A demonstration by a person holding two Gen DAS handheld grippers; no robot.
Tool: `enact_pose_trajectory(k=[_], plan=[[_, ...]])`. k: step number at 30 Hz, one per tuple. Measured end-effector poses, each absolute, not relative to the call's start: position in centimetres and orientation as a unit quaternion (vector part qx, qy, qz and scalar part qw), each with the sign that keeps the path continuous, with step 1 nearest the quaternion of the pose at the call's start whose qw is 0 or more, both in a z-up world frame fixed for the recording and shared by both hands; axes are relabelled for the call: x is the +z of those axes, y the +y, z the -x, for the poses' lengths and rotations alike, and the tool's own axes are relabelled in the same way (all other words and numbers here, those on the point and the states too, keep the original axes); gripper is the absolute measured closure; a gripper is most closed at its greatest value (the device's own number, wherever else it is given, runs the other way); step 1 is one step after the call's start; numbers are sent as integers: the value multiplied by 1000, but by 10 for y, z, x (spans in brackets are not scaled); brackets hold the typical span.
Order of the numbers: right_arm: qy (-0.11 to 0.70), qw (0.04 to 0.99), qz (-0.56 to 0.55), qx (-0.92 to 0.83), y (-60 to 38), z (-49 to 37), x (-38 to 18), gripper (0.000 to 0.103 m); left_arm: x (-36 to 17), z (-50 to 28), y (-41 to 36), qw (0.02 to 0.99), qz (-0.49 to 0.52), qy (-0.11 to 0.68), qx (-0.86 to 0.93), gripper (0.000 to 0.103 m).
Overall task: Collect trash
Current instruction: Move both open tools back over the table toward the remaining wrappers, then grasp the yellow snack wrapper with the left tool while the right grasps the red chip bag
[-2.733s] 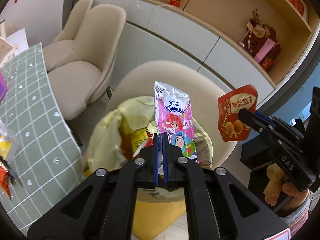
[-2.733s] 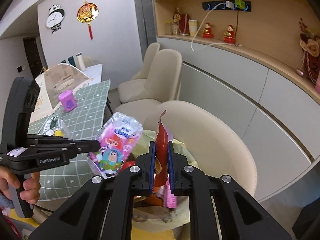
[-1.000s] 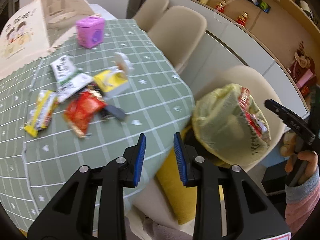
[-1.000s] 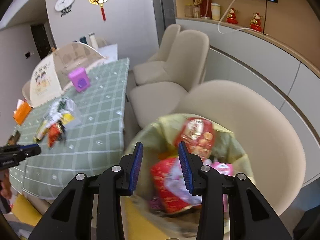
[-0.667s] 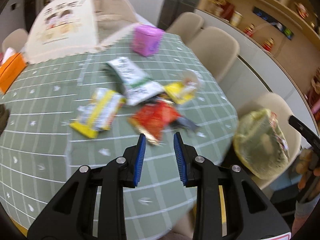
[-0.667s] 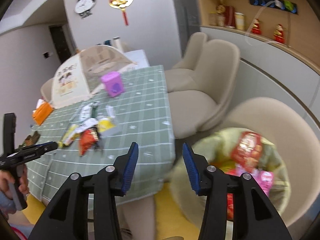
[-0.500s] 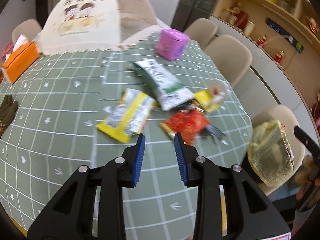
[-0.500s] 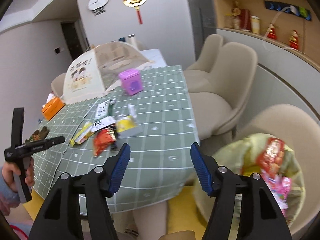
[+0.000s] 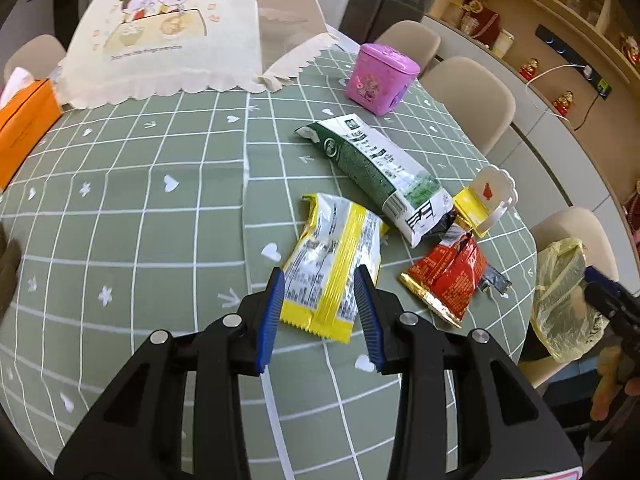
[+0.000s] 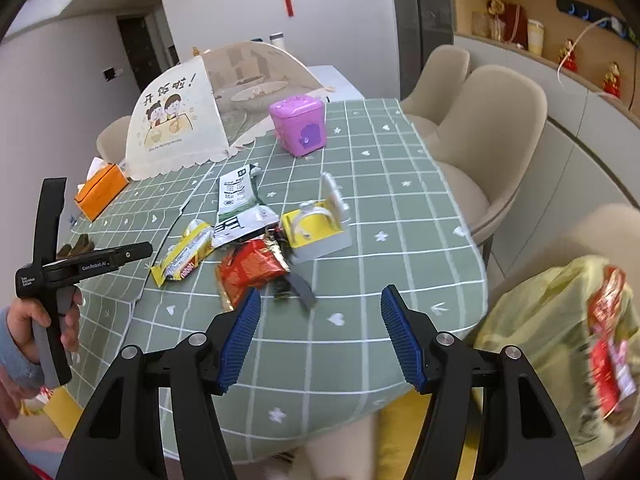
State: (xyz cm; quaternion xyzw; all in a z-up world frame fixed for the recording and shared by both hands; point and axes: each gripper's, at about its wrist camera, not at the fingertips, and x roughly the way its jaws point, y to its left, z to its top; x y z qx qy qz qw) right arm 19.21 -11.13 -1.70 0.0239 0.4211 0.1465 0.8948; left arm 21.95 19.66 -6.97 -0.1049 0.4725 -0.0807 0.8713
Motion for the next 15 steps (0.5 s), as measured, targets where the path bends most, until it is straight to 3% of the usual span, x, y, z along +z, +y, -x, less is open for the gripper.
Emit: enact_pose_trajectory(k=[15], plan=[[469,875,-81,93,-13,-266,-80,44,-70,-200,244,865,108,485,-76,69]])
